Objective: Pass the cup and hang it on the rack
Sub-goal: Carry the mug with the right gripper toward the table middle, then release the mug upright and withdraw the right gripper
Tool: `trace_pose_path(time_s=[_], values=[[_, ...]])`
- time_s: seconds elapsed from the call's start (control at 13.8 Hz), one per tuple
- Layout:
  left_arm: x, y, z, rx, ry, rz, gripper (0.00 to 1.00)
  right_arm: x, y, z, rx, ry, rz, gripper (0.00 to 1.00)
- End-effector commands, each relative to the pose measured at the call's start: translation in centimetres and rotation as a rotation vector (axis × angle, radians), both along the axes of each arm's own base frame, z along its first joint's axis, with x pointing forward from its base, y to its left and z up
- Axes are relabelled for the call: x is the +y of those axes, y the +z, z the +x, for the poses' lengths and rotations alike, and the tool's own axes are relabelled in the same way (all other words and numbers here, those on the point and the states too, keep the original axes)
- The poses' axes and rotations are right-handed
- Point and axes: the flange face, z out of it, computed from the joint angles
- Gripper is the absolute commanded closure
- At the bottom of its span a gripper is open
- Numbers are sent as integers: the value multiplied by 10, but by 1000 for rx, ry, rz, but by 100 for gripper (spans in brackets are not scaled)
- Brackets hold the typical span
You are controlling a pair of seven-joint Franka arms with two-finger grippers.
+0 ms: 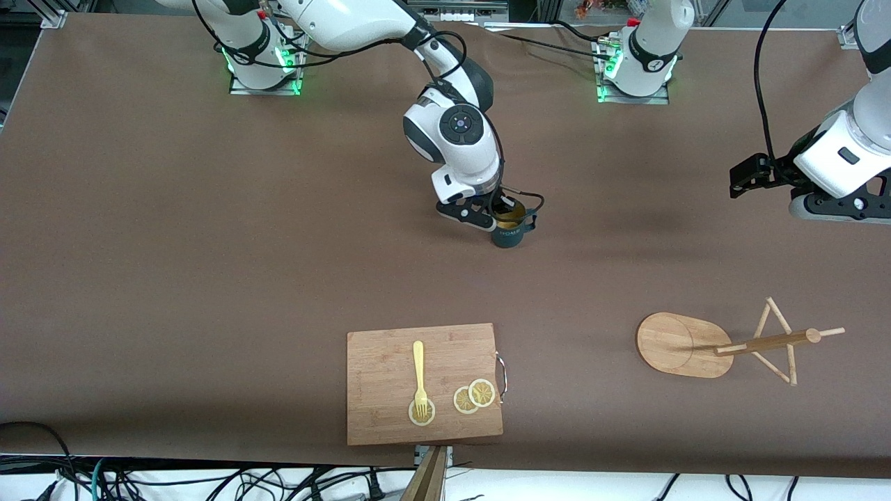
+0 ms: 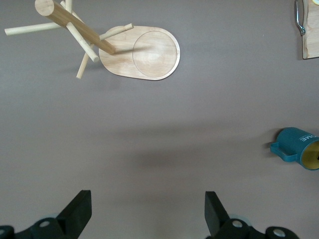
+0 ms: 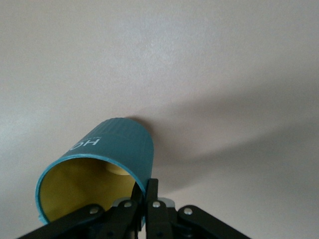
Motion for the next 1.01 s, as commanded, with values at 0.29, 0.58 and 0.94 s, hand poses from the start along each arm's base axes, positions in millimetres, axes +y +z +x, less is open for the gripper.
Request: trace_pose_path(time_s=[0.29, 0.58, 0.94], values=[[2, 5, 4, 7, -22, -3, 0, 5, 24, 12, 3, -26, 40, 0], [3, 4, 4, 10, -22, -3, 0, -13, 74, 45, 16, 1, 13, 0], [3, 4, 4, 10, -25, -3, 0, -97, 130, 100, 40, 217, -56, 0]])
